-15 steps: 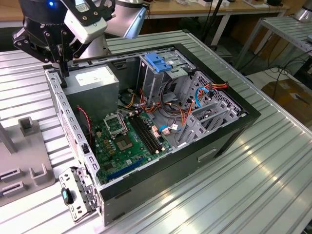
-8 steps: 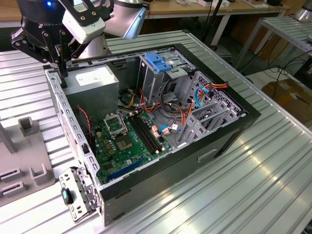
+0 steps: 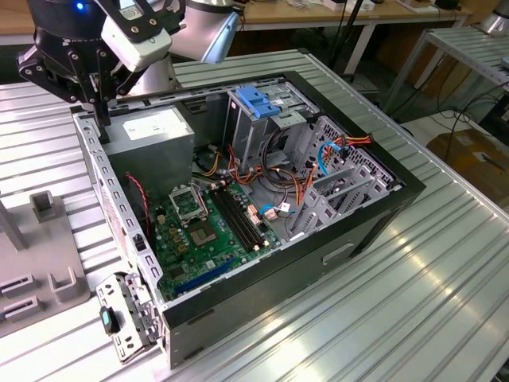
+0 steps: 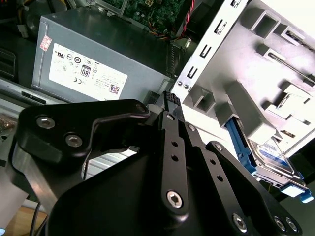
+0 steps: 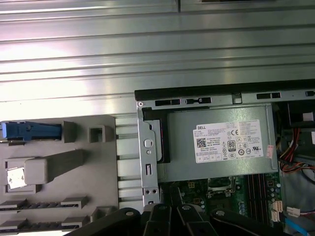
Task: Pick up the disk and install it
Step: 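Reach for the disk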
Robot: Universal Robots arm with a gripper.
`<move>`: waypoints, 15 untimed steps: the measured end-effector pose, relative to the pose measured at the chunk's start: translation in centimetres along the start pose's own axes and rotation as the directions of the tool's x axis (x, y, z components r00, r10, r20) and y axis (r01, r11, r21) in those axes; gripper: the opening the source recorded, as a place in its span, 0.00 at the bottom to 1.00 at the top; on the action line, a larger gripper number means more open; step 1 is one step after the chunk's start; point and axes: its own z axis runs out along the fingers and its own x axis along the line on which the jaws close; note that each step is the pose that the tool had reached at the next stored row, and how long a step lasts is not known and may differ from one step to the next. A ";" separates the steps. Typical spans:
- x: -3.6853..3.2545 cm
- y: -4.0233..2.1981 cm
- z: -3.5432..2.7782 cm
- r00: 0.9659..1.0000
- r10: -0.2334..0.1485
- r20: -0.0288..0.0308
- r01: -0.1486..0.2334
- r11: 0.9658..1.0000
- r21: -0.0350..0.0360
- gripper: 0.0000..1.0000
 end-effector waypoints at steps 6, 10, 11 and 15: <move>0.50 -0.04 -0.02 1.000 0.000 0.000 0.000 1.000 0.000 0.11; 0.61 -0.04 -0.02 1.000 0.000 0.000 0.000 1.000 0.000 0.11; 0.60 -0.05 -0.02 1.000 0.000 0.000 0.000 1.000 0.000 0.11; 0.61 -0.05 -0.02 1.000 0.000 0.000 0.000 1.000 0.000 0.11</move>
